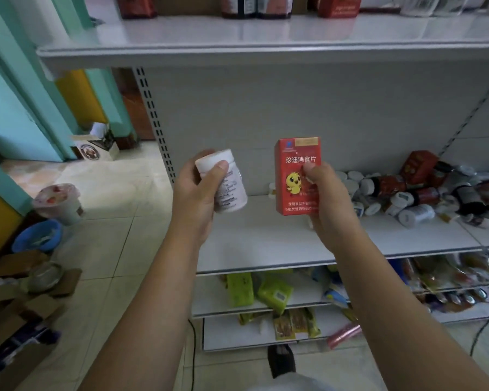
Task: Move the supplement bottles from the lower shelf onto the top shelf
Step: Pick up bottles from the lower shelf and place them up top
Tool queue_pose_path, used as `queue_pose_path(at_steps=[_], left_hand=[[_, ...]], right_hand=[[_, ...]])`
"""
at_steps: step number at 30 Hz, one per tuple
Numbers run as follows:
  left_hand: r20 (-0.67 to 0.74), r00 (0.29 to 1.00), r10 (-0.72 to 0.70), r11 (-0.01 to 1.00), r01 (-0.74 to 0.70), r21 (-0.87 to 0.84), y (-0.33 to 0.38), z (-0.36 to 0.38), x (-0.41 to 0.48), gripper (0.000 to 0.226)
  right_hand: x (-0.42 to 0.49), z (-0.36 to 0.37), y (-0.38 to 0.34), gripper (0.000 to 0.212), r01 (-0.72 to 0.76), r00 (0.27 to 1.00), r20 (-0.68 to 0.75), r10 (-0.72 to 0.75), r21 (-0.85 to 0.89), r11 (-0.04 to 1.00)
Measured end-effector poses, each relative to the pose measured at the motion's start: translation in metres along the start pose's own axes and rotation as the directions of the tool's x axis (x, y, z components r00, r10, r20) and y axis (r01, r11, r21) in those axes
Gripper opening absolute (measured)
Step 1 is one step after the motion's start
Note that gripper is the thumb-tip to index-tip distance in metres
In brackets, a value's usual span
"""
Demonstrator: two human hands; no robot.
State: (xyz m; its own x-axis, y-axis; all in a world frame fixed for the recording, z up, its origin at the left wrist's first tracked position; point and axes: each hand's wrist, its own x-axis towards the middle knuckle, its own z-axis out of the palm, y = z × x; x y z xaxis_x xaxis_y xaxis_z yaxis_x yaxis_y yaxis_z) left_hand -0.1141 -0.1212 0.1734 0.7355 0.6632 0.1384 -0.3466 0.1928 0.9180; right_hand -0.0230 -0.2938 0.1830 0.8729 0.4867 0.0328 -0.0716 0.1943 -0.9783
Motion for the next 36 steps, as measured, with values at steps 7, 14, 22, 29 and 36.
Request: queue_pose_path(at_steps=[7,14,22,29,36], left_hand=[[0.182,0.978,0.103,0.982,-0.130,0.138,0.101,0.005,-0.031,0.045],[0.352,0.905,0.239,0.909,-0.336,0.246,0.174,0.047,-0.019,0.045],[0.450,0.857,0.251,0.770,-0.459,0.444,0.212,0.117,0.038,0.042],[0.520,0.847,0.105,0.678,-0.444,0.586,0.224,0.181,0.096,0.037],[0.512,0.859,-0.011,0.484,-0.444,0.754,0.210,0.228,0.147,0.033]], right_hand=[[-0.041,0.036,-0.086,0.030,0.241,0.969,0.060,-0.241,-0.001,0.970],[-0.023,0.040,-0.153,0.032,0.381,0.920,0.088,-0.382,0.029,0.924],[0.043,0.002,-0.220,0.027,0.502,0.865,0.024,-0.501,-0.007,0.865],[0.119,-0.071,-0.276,0.069,0.431,0.902,0.140,-0.408,-0.241,0.870],[0.192,-0.118,-0.276,0.026,0.246,0.968,0.174,-0.182,-0.496,0.833]])
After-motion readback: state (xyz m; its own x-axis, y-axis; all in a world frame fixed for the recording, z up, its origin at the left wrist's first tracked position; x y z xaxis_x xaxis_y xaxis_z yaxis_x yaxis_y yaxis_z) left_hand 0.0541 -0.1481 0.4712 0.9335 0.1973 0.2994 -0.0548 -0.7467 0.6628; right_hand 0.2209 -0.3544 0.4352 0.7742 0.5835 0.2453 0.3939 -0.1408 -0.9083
